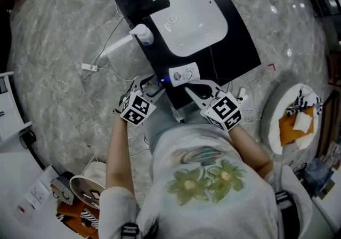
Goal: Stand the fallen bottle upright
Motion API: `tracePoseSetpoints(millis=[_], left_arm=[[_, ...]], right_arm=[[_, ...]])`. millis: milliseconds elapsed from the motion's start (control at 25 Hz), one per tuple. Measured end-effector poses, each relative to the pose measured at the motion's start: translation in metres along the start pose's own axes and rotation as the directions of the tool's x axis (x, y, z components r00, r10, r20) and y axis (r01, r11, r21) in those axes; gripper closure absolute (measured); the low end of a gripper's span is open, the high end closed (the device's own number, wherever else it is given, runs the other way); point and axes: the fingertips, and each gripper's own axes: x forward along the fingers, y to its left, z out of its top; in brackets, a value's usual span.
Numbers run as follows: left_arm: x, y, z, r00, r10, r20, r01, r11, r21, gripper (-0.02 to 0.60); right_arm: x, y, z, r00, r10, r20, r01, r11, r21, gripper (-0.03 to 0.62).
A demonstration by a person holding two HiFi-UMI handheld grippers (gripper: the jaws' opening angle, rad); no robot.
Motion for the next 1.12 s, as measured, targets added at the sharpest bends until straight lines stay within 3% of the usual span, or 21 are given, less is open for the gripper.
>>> tracePoseSetpoints(millis=[280,560,720,1120], left_arm=[[0.009,-0.005,-0.011,0.994,-0.089,-0.056,0.092,0.995,0.042,0.333],[0.019,0.0,-0.017,0.995,-0.074,-0.064,0.077,0.996,0.045,0.339],[0.02,0.004,-0.019,0.996,-0.056,-0.07,0.06,0.997,0.049,0.403],[0.02,0.003,-0.018,0.996,-0.036,-0.079,0.04,0.998,0.05,0.407]], right_arm=[[0.007,-0.003,0.001,1.0,-0.003,-0.009,0.003,1.0,0.014,0.549],[0.008,-0.004,-0.009,0.999,0.003,-0.033,-0.002,1.0,0.014,0.549],[0.005,-0.007,-0.011,0.999,-0.005,-0.038,0.005,1.0,0.016,0.549],[0.003,-0.008,-0.019,0.999,-0.01,-0.053,0.011,1.0,0.01,0.549]])
